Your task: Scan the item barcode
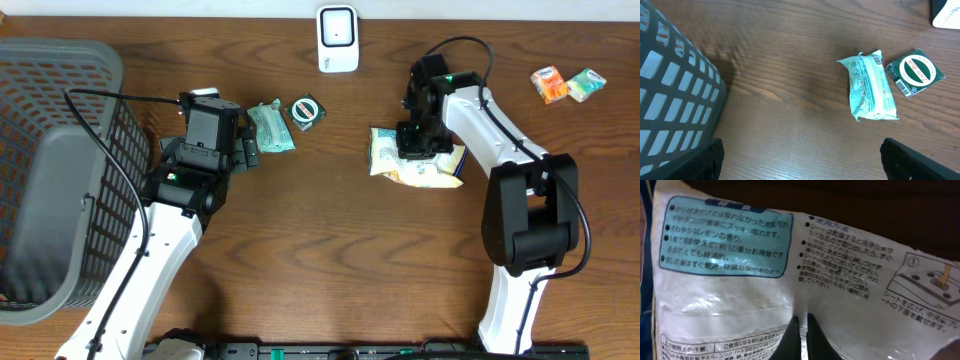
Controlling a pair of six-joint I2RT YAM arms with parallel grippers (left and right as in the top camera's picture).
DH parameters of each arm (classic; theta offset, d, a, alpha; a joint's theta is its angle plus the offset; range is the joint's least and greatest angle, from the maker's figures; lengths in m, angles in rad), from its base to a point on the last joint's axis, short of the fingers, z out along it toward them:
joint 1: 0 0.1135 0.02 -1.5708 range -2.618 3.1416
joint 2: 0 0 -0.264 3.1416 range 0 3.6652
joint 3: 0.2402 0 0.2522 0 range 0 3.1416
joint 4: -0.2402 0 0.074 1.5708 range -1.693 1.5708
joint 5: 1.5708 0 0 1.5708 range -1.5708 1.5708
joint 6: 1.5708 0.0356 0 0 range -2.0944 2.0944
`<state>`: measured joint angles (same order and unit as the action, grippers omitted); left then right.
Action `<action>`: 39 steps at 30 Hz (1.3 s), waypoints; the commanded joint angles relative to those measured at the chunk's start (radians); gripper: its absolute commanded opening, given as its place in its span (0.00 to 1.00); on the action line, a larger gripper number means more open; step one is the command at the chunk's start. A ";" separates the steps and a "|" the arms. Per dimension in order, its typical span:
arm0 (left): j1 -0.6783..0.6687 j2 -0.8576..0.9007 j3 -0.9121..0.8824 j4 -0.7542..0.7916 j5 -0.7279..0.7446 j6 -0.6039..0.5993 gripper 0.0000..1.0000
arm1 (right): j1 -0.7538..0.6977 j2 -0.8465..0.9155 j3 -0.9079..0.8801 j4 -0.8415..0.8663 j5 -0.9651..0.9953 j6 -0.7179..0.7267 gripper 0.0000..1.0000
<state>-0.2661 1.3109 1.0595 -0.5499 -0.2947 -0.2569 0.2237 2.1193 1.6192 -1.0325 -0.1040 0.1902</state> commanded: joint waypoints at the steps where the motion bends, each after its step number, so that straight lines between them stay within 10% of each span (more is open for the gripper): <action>1: 0.003 -0.007 0.003 0.000 -0.017 0.013 0.98 | 0.012 -0.008 0.023 -0.079 0.023 0.034 0.01; 13: 0.003 -0.007 0.003 0.000 -0.017 0.013 0.98 | 0.032 -0.010 0.385 -0.355 0.000 0.014 0.01; 30: 0.003 -0.006 0.003 0.000 -0.017 0.013 0.98 | 0.197 -0.004 -0.072 -0.043 -0.037 0.093 0.01; 39: 0.003 -0.007 0.003 0.000 -0.017 0.013 0.98 | 0.163 -0.008 0.305 -0.375 0.116 0.030 0.01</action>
<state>-0.2661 1.3109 1.0595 -0.5499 -0.2947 -0.2569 0.4118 2.1201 1.7962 -1.3247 -0.1047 0.2417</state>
